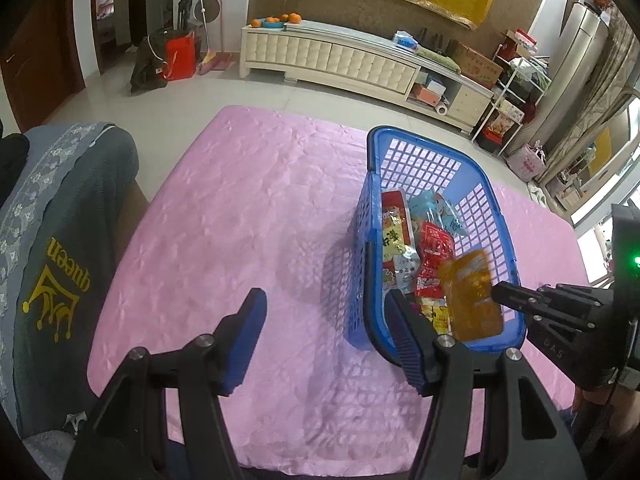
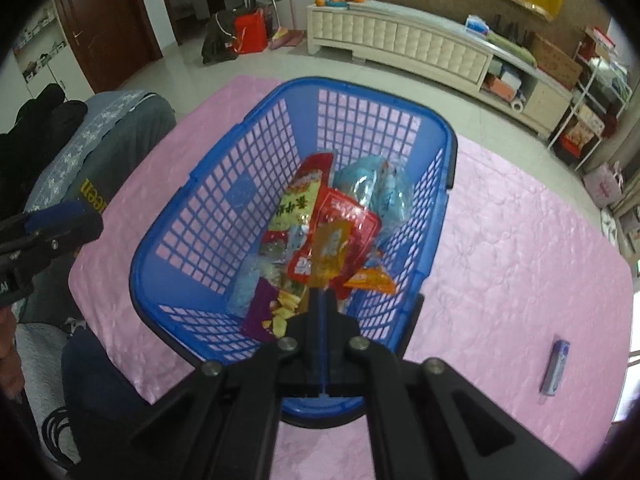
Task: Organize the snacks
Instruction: 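Move the right tool back over the blue gum pack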
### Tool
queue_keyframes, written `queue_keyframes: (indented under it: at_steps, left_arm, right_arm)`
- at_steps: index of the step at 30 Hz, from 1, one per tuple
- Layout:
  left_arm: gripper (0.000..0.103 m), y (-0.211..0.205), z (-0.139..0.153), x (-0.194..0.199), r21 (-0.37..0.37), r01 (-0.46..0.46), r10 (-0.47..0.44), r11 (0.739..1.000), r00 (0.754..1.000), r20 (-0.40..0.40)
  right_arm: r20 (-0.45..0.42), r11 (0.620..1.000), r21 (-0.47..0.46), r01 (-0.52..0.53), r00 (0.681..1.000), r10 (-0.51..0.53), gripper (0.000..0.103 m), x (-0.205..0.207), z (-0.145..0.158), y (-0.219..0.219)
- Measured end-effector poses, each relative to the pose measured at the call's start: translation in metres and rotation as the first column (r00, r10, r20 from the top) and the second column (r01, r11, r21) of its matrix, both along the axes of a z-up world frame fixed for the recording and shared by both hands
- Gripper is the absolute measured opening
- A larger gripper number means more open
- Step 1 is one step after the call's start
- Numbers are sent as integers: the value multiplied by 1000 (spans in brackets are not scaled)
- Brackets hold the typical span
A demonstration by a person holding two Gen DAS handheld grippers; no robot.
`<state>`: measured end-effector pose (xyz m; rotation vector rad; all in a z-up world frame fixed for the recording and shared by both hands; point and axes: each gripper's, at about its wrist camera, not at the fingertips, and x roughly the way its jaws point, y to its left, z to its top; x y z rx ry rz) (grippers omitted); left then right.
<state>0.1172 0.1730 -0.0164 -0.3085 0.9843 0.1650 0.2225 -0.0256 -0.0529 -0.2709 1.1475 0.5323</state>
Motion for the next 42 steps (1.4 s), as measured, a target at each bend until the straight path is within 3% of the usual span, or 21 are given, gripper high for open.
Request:
queue_keyframes:
  at_steps: [3,5,10,11,16,30,42]
  left_arm:
    - [59,-4,3,-5,10,8,-8,1000,1000,5]
    - [59,-8,5,-6,12,11,-11,1000,1000,9]
    - [59,-22,16,-7,29,34,-35,999,999,27]
    - [59,-28,20,-7,41,48,-49,998,998,33]
    - [59,-52,31,-2,72,95,-99,993,994,56]
    - [59,-96,50,22,151,129,-142,980,986,82]
    - [59,-130,36,52,153,159,-164,975,986,25]
  right_arm:
    - [18,999,-41,-15,1000,16,4,-6,3,1]
    - [30,999,-36,-9,999,10,10,-8,8,-2]
    - [38,1000,23,20,999,-21,59,-11,25,-22]
    - [44,999,30,29,999,-30,61,-12,29,-27]
    - [83,998,25,59,995,-61,62,-14,46,-53]
    - [85,976,43,212,973,-215,64,5,71,-141]
    - [49,956,54,287,956,-290,64,19,65,-200]
